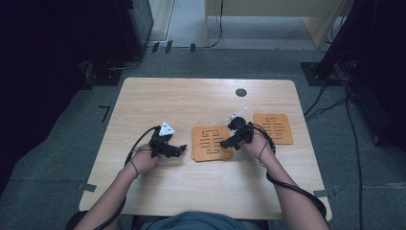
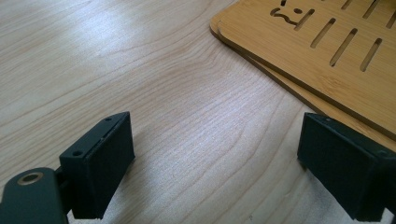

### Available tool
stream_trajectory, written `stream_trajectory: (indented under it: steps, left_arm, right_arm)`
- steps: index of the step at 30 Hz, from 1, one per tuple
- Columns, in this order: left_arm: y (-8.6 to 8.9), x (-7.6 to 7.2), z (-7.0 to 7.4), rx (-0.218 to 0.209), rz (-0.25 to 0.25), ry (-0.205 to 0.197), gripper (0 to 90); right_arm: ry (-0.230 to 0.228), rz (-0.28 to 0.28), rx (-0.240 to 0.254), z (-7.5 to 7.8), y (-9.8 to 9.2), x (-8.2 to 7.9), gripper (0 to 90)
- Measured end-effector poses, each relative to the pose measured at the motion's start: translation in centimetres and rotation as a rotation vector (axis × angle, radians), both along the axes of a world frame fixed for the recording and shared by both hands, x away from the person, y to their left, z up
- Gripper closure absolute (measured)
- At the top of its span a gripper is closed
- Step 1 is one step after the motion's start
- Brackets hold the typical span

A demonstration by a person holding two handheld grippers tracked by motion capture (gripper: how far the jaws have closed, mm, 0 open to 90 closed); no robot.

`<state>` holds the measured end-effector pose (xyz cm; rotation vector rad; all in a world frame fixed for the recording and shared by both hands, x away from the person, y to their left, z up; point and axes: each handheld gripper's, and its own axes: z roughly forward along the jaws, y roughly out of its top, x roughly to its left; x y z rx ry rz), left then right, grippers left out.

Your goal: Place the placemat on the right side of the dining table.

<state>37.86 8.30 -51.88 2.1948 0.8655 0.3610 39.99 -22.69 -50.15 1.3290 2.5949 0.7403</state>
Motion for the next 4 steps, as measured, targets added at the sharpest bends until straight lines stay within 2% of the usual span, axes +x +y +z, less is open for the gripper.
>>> stream_trajectory:
  steps: [1, 2, 3, 4]
  left_arm:
    - [0.0, 0.0, 0.0, 0.0, 0.0, 0.0, 10.0]
    - [0.0, 0.0, 0.0, 0.0, 0.0, 0.0, 10.0]
    - [0.0, 0.0, 0.0, 0.0, 0.0, 0.0, 9.9]
    - [0.0, 0.0, 0.0, 0.0, 0.0, 0.0, 10.0]
  right_arm:
    - [-0.003, 0.019, 0.006, -0.02, -0.14, -0.01, 0.0]
    - [0.012, 0.057, -0.003, 0.09, -0.35, 0.21, 0.0]
    - [0.032, 0.071, 0.003, 0.2, -0.47, 0.42, 0.0]
    - [0.058, 0.067, 0.045, 0.41, -1.0, 0.86, 4.6]
